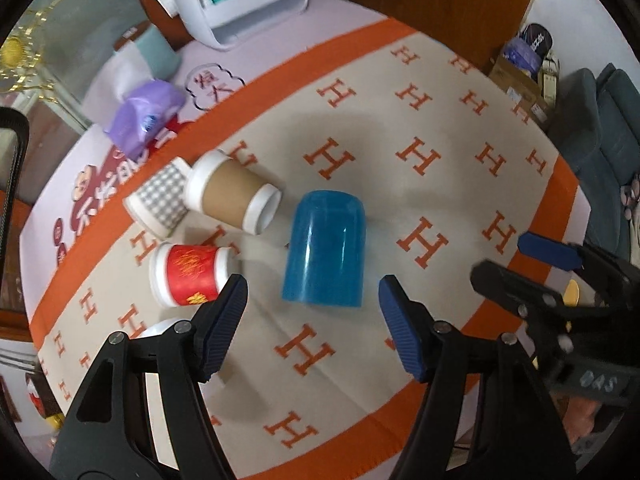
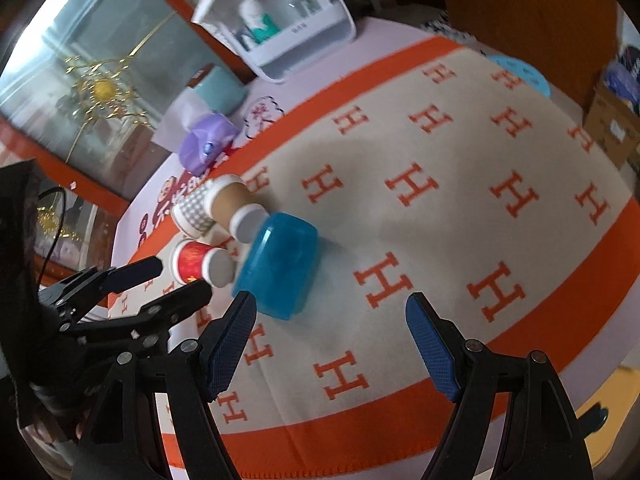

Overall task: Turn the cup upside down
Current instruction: 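Move the left gripper toward the blue cup lying on its side, then close the left gripper around the blue cup's body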

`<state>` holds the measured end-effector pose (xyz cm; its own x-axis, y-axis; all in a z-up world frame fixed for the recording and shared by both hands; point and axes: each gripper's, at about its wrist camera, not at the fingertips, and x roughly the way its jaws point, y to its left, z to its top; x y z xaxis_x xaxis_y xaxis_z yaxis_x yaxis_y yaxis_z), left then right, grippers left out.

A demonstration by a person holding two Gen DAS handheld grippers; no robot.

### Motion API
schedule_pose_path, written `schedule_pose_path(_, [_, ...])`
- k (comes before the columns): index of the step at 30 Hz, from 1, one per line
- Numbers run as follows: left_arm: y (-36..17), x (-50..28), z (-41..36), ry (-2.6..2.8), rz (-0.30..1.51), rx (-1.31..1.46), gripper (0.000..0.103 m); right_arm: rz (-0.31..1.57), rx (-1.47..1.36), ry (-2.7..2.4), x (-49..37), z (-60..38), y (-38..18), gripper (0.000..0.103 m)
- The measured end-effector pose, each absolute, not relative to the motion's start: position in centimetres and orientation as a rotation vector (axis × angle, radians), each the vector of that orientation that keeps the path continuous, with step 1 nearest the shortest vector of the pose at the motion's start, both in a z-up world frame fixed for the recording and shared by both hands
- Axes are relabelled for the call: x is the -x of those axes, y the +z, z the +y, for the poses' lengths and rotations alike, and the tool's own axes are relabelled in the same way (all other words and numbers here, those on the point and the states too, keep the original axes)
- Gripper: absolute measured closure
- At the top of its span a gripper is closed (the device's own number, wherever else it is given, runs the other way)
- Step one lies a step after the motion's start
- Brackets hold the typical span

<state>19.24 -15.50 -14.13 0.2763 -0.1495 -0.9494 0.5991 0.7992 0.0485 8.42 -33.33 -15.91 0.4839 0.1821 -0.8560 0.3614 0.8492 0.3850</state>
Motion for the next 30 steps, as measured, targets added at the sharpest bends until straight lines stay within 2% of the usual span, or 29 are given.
schedule_pose_path(17, [-22.5,-22.7,-19.9,-0.54,1.337,-0.514,0.037,1.195,-0.672,-0.169,-9.6,-35.4,-22.1,0.025])
schedule_pose_path(30, [-24.5,-23.5,-20.5,-0.532,1.313,-0.55,0.035,1.216,-0.695,-0.183,-9.7,-35.7,-23.2,0.025])
